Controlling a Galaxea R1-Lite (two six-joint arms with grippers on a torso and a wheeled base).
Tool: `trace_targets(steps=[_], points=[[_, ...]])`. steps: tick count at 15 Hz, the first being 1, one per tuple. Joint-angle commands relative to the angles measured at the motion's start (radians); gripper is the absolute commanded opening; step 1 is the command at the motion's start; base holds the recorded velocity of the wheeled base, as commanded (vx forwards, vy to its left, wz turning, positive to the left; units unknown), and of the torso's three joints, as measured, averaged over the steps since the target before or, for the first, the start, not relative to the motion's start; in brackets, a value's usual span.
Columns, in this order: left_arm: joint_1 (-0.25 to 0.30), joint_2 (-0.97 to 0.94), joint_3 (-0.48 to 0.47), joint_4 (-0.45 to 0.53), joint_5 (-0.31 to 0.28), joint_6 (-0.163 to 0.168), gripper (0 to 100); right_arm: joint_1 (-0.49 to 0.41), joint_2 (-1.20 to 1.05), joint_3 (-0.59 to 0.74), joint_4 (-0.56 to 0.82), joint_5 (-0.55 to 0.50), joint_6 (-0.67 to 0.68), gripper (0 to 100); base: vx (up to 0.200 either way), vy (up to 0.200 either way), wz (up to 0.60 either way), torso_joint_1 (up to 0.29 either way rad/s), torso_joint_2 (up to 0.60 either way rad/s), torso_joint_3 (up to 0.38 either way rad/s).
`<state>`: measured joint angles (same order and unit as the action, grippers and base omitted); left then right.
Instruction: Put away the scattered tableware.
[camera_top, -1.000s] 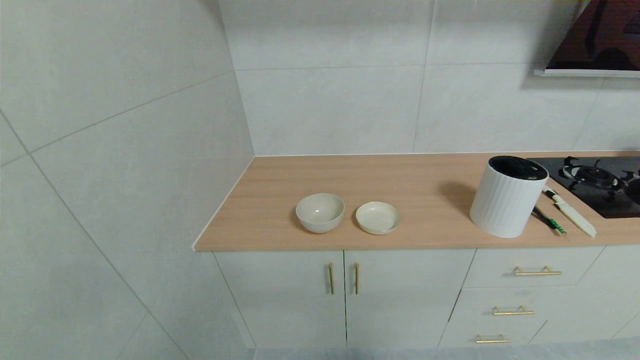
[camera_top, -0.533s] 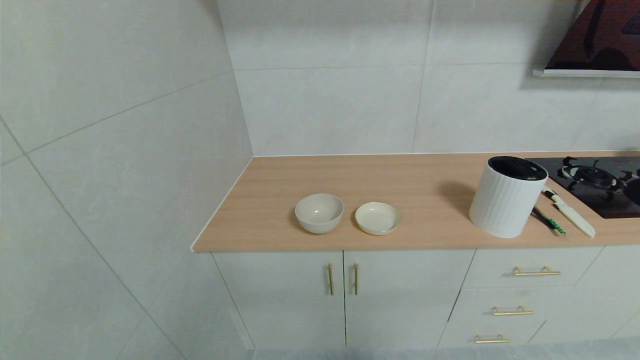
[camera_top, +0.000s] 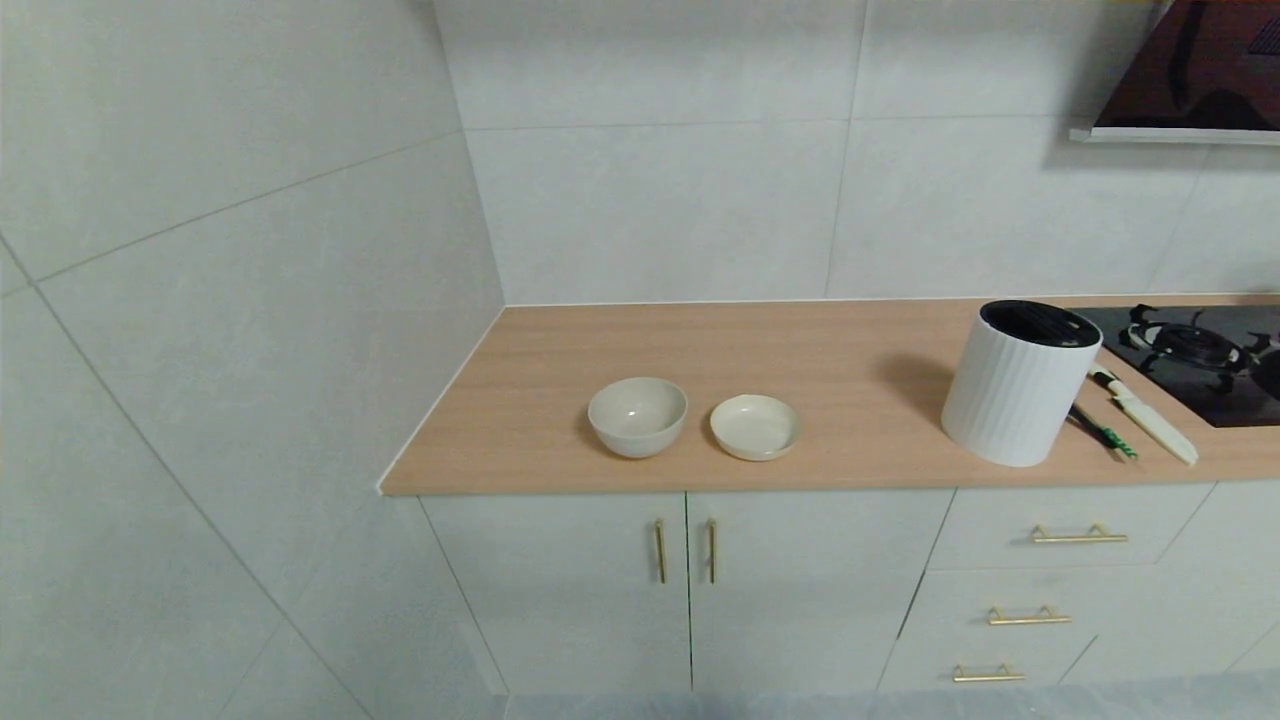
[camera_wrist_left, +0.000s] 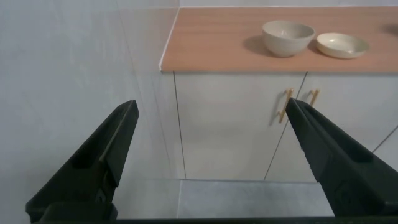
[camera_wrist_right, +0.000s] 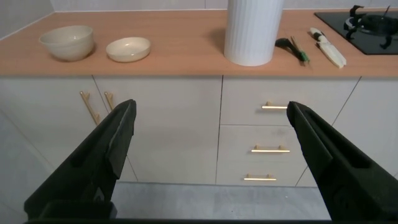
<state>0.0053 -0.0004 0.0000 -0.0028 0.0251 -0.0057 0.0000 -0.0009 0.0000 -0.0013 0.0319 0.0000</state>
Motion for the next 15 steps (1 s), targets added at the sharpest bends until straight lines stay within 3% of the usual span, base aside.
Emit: trace_targets(steps=[1,15], points=[[0.001,0.000,0.000,0.000,-0.001,0.000,100,0.000,0.001,0.000,0.000,0.000,0.000,100,0.000,0.000,0.00,-0.159,0.36,0.183],[0.001,0.000,0.000,0.000,-0.001,0.000,100,0.002,0.001,0.000,0.000,-0.001,0.002,100,0.000,0.000,0.00,-0.215,0.47,0.253]])
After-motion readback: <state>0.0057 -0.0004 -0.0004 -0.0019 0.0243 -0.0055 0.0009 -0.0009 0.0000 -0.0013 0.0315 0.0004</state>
